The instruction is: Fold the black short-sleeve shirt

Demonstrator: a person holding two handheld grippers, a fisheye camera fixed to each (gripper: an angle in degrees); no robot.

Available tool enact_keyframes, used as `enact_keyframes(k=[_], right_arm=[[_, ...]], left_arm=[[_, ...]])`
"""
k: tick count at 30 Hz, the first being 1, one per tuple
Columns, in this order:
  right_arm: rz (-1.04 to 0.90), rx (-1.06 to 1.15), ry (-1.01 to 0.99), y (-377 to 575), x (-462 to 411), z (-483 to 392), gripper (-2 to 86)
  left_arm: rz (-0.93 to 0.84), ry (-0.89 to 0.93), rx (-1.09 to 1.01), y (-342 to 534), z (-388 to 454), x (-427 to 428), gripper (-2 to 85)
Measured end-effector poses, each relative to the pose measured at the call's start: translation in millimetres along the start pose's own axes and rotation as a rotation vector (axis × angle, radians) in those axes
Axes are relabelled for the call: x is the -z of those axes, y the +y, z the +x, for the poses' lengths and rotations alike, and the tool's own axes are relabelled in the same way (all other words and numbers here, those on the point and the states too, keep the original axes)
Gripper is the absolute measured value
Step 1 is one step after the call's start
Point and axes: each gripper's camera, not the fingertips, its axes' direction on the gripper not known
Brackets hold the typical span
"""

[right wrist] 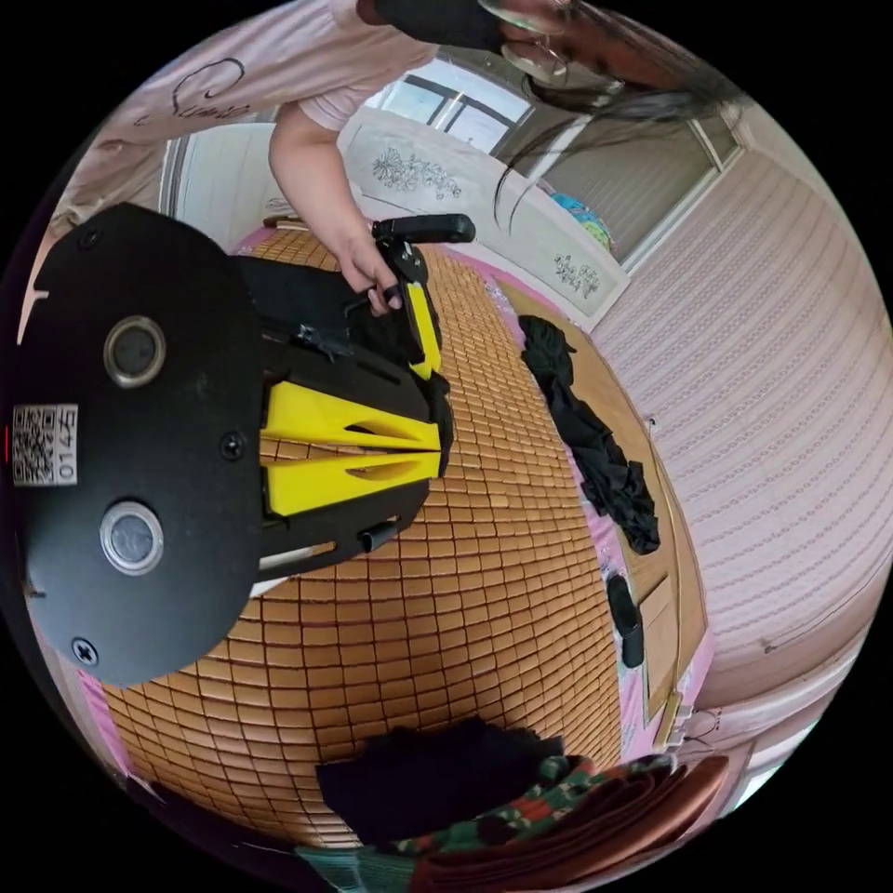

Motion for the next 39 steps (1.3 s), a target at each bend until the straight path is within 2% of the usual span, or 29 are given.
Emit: enact_keyframes(k=[5, 8, 10, 15, 18, 20, 21, 23, 26, 29, 31, 33, 35, 39], right_arm=[[0.072, -0.187, 0.070, 32, 12, 30, -0.3], [0.101, -0.273, 0.014, 45, 21, 41, -0.2], [0.115, -0.268, -0.016, 46, 32, 33, -0.3], [0.198, -0.091, -0.023, 14, 53, -4, -0.2], [0.080, -0.052, 0.174, -2, 2, 27, -0.2], [-0.083, -0.164, 0.365, 2, -43, 69, -0.2], [-0.117, -0.208, 0.392, 4, -50, 76, -0.2], [-0.149, -0.245, 0.339, 12, -60, 78, -0.3], [-0.093, -0.108, 0.268, 25, -71, 52, -0.3], [-0.206, -0.032, 0.361, 26, -109, 46, -0.4], [-0.237, 0.010, 0.404, 24, -127, 48, -0.4], [-0.289, 0.022, 0.462, 20, -138, 51, -0.4], [-0.314, 0.056, 0.558, 21, -145, 56, -0.3], [-0.374, 0.051, 0.585, 18, -149, 64, -0.2]], left_arm=[[0.048, 0.035, 0.047, 15, -3, 14, -0.1], [0.102, 0.045, 0.048, 25, -1, 29, -0.2], [0.105, 0.011, 0.063, 28, 3, 30, -0.3], [0.120, -0.039, 0.072, 16, 10, 9, 0.0], [0.085, -0.081, 0.082, 8, 1, -23, 0.6], [0.003, -0.101, 0.091, 7, -5, -50, 1.4], [-0.056, -0.101, 0.082, 6, -7, -66, 2.1], [-0.121, -0.084, 0.076, 5, -8, -77, 4.2], [-0.062, -0.096, 0.042, 7, -3, -54, 5.0], [-0.030, -0.169, 0.062, 21, -11, -22, 5.0], [-0.074, -0.307, 0.072, 39, -30, -7, 4.9], [-0.130, -0.366, 0.117, 53, -53, 0, 4.8], [-0.144, -0.373, 0.187, 65, -76, 14, 4.5], [-0.128, -0.447, 0.240, 89, -104, 51, 4.3]])
